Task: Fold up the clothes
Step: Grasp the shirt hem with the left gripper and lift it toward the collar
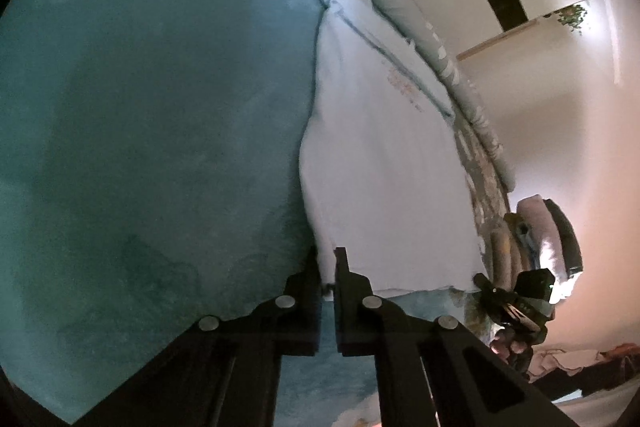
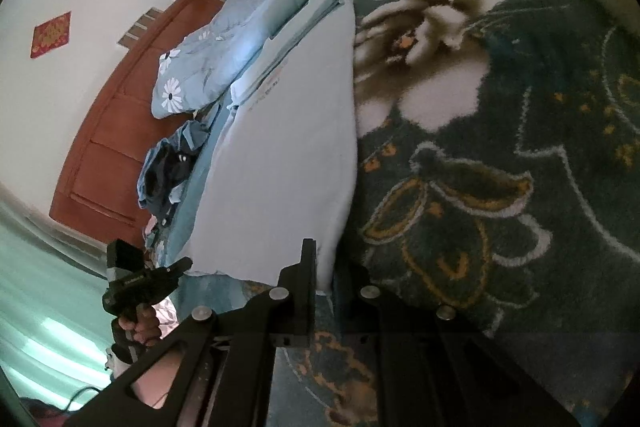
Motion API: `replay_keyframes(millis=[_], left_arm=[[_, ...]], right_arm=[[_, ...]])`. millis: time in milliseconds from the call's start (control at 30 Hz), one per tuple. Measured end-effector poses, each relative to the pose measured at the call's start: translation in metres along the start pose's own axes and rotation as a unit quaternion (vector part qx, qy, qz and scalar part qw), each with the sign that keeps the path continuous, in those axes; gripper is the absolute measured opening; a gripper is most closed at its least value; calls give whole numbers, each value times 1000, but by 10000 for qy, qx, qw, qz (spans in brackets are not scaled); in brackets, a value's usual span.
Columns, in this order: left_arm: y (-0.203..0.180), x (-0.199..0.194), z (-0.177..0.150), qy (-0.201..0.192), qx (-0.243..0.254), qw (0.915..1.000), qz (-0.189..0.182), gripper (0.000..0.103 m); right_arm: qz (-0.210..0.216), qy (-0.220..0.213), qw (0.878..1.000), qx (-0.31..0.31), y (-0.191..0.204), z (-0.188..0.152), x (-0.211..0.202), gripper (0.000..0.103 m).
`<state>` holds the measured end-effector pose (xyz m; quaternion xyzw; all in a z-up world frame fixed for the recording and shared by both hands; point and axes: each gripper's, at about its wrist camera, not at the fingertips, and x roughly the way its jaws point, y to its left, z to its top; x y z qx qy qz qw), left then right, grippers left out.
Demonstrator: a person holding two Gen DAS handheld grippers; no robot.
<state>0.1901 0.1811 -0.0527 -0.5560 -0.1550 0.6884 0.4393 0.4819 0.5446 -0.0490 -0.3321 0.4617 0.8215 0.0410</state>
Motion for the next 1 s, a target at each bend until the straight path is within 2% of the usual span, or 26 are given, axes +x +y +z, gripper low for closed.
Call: replay_keyframes(millis=[167, 333, 500, 667, 1000], left_arm=[[-4, -11, 7, -237, 24, 9995, -200, 4], [-15, -18, 40, -503, 175, 9979, -361, 4], [-24, -15, 82, -654, 350, 9968, -288, 4], [-32, -6, 128, -761, 523, 9956, -143, 4], [-38, 41, 230, -757, 767, 9934, 391, 5]], right_arm=[[393, -203, 9990, -21, 4, 7, -9, 5], [703, -532, 9961, -90, 17, 30, -15, 5], [703, -841, 9930, -445, 43, 68, -15, 5], [744, -1120, 9886, -683, 66, 123, -6, 5], [387, -1268, 9874, -862, 85, 223, 40, 5]])
